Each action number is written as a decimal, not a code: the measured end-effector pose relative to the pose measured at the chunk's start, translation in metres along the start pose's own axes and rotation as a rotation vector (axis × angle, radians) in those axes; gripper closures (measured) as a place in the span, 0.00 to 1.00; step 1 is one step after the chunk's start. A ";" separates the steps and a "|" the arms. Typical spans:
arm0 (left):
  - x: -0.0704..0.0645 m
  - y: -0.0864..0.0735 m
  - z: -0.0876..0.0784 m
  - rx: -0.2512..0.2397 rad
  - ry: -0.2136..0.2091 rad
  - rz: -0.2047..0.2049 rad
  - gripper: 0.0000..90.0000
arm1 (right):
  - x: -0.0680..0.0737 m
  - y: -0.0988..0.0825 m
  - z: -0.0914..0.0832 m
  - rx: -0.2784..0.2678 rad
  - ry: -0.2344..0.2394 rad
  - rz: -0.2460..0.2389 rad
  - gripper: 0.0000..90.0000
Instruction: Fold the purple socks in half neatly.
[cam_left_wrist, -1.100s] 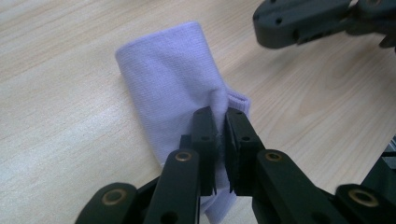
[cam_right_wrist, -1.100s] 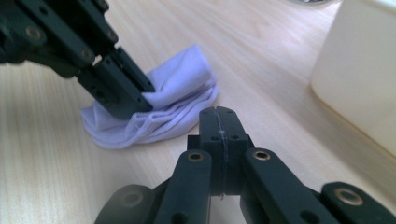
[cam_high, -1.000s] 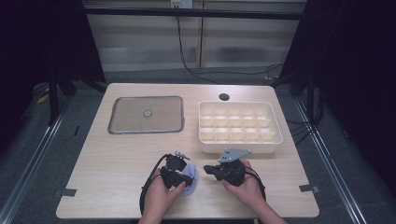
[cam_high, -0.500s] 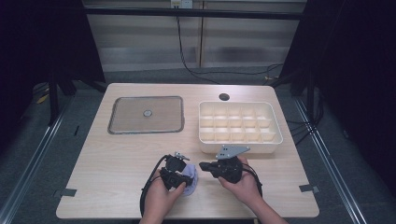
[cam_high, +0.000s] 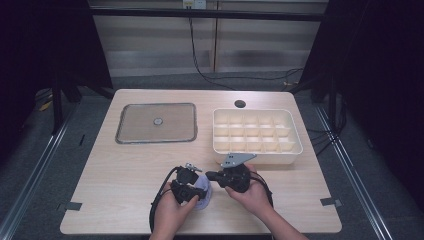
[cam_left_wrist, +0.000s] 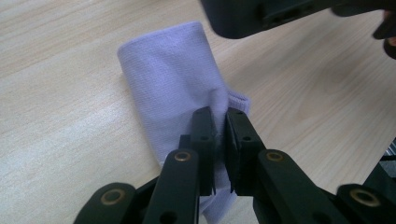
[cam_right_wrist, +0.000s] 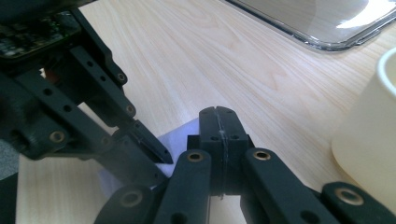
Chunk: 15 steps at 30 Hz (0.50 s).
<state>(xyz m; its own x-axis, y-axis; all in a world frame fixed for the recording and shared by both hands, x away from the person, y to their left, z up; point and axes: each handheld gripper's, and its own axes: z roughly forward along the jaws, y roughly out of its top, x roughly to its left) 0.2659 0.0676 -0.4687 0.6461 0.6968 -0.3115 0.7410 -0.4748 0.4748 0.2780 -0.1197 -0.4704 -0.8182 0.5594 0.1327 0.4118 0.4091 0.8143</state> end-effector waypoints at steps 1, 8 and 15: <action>0.000 0.000 0.000 0.000 0.000 0.000 0.92 | 0.000 0.000 0.002 0.000 0.001 0.001 1.00; 0.000 0.000 0.000 -0.001 -0.001 0.002 0.92 | 0.000 0.001 0.014 0.016 0.007 0.004 1.00; -0.001 0.000 0.000 -0.002 -0.002 0.002 0.91 | -0.004 -0.002 0.022 0.042 0.022 0.010 1.00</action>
<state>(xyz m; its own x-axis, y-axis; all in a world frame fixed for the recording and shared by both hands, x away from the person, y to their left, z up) 0.2652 0.0664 -0.4686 0.6478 0.6949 -0.3121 0.7394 -0.4749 0.4773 0.2887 -0.1069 -0.4850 -0.8221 0.5483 0.1537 0.4367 0.4338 0.7881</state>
